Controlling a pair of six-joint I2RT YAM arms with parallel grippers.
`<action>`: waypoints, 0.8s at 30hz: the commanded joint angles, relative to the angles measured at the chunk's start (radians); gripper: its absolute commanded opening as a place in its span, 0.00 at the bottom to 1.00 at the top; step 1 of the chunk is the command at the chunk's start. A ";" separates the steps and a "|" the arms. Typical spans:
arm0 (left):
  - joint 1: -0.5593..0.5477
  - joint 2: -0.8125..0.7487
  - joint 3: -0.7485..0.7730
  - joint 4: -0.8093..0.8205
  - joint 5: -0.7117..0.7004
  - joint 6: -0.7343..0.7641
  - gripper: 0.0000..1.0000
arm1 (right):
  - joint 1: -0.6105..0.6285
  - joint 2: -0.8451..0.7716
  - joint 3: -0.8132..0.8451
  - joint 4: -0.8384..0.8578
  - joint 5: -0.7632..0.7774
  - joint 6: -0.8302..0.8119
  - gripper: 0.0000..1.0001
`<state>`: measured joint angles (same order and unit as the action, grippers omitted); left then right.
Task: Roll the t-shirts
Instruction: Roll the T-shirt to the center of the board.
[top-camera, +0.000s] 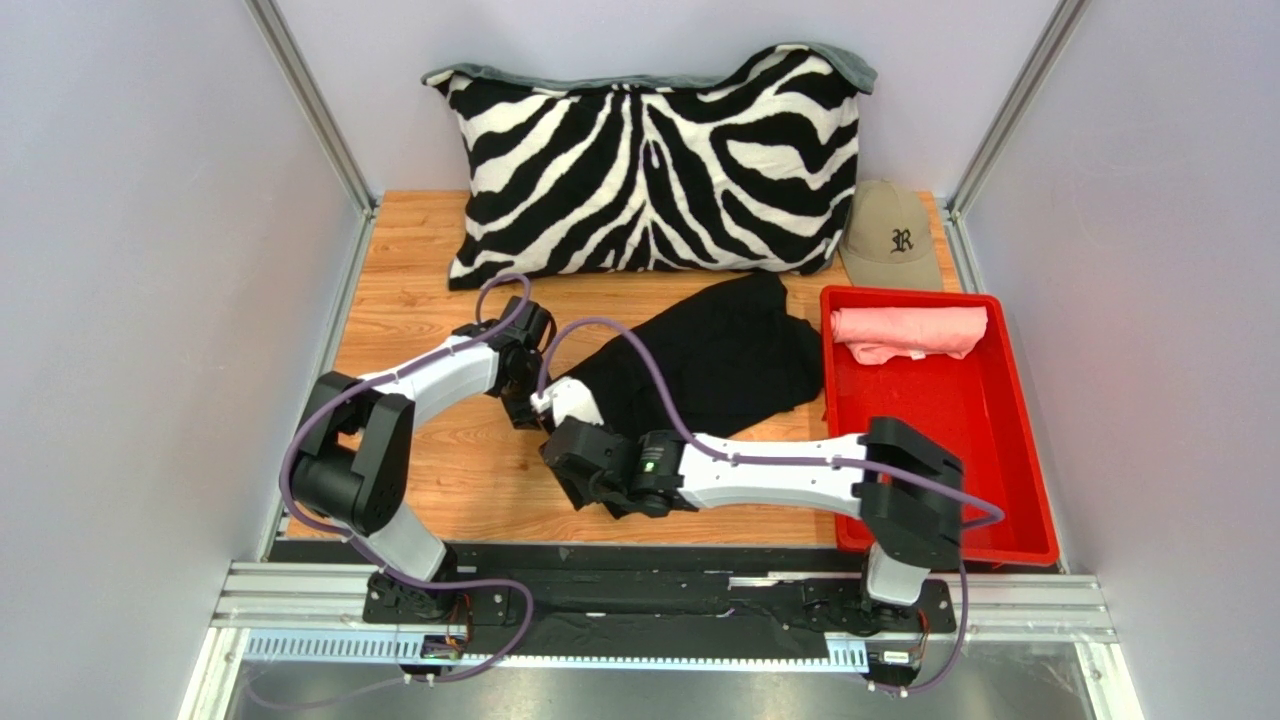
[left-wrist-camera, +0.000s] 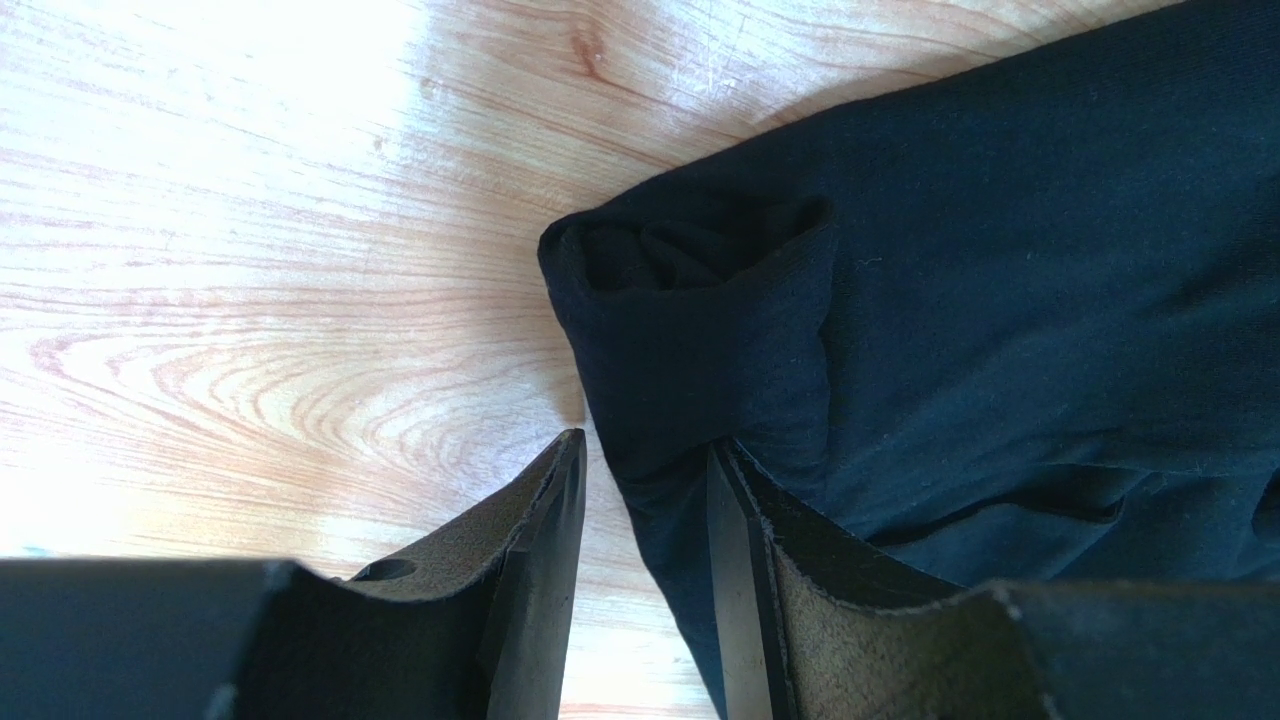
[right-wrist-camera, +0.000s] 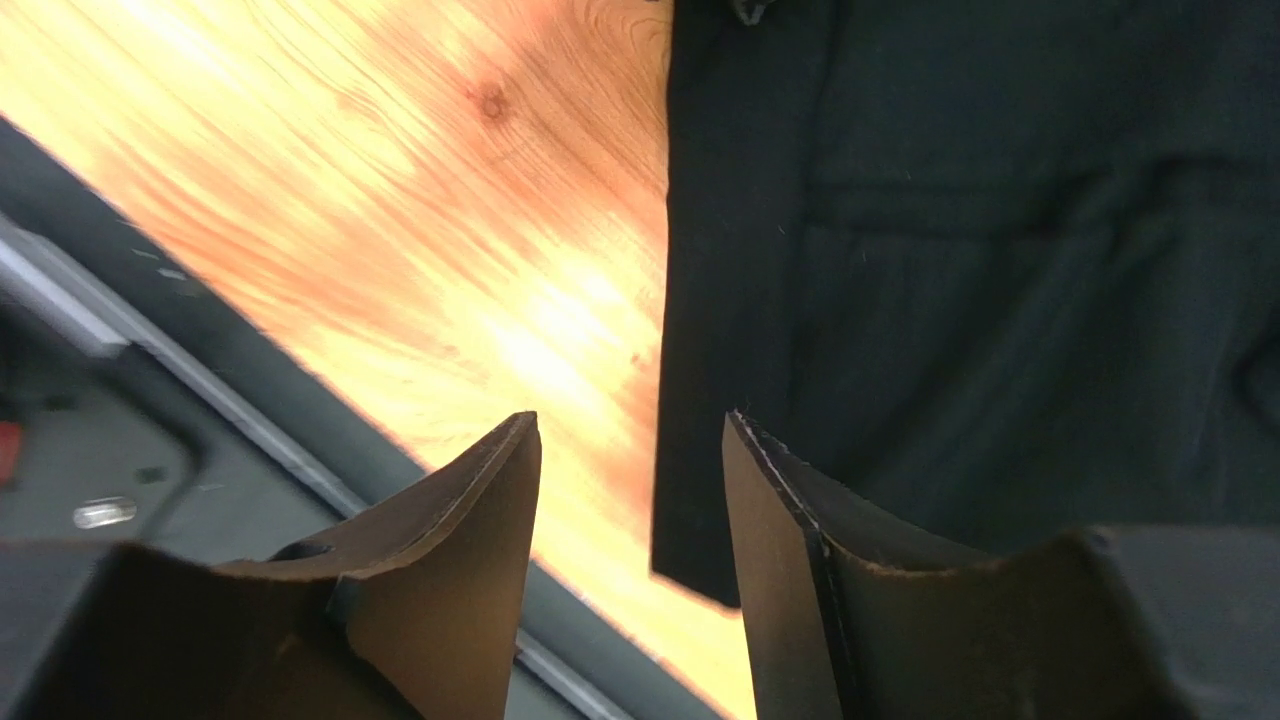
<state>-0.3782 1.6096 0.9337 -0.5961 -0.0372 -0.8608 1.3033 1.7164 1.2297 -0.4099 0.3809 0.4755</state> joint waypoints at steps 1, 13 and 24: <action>0.001 0.016 0.031 -0.022 -0.007 0.017 0.44 | 0.016 0.089 0.077 0.029 0.078 -0.194 0.53; 0.001 0.033 0.043 -0.021 0.000 0.032 0.44 | 0.056 0.235 0.166 0.060 0.190 -0.311 0.53; 0.001 0.027 0.042 -0.021 0.000 0.039 0.44 | 0.056 0.330 0.197 0.008 0.345 -0.304 0.55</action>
<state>-0.3782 1.6314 0.9550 -0.6102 -0.0269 -0.8410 1.3544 2.0247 1.3872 -0.3931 0.6170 0.1757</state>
